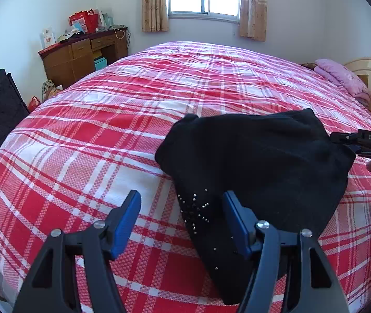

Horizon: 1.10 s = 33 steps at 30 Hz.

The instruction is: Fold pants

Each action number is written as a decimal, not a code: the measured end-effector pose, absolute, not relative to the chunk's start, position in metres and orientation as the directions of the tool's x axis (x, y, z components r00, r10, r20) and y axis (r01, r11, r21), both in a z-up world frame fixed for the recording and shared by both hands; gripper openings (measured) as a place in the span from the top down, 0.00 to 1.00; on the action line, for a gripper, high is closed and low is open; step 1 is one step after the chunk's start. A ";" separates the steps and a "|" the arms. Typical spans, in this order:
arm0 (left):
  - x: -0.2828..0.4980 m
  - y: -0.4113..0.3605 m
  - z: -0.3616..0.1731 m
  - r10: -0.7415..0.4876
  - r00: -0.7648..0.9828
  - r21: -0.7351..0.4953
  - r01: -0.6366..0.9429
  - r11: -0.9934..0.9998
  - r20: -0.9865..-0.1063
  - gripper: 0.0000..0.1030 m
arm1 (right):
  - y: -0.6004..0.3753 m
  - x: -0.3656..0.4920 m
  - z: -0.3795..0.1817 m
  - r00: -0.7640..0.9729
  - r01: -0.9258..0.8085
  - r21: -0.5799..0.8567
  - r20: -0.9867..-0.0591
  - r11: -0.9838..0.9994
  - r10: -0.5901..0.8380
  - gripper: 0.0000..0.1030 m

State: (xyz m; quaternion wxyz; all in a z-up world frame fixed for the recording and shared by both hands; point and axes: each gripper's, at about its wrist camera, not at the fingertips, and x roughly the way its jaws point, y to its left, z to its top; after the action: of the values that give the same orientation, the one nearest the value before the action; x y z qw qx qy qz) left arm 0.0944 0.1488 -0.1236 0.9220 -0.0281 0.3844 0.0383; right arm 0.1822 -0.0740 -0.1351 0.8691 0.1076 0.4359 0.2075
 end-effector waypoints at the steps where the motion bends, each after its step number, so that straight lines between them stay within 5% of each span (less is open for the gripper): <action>1: 0.094 0.148 -0.121 0.052 0.701 -0.021 -0.096 0.995 -0.711 0.35 | -0.076 0.179 -0.133 0.546 -0.262 0.357 -0.711 0.896 0.443 0.44; 6: 0.089 0.140 -0.107 0.058 0.725 -0.015 -0.094 0.996 -0.686 0.26 | -0.103 0.158 -0.122 0.615 -0.208 0.293 -0.703 0.933 0.358 0.44; 16: 0.070 0.116 -0.073 0.070 0.762 -0.009 -0.098 0.995 -0.644 0.25 | -0.155 0.099 -0.085 0.680 -0.162 0.301 -0.657 0.940 0.327 0.42; 20: 0.049 0.108 -0.060 0.034 0.797 -0.055 -0.084 0.995 -0.603 0.05 | -0.140 0.074 -0.046 0.719 -0.220 0.225 -0.621 0.949 0.314 0.40; 33: 0.018 0.061 -0.016 -0.008 0.864 0.036 0.030 0.999 -0.503 0.02 | -0.131 -0.019 0.016 0.836 -0.310 0.064 -0.457 0.949 0.304 0.33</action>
State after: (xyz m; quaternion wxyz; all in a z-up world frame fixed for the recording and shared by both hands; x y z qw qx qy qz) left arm 0.0175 0.0610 -0.0160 0.9653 0.0214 0.2602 -0.0100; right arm -0.0186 -0.1314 0.0157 0.9581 -0.0064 0.2376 0.1601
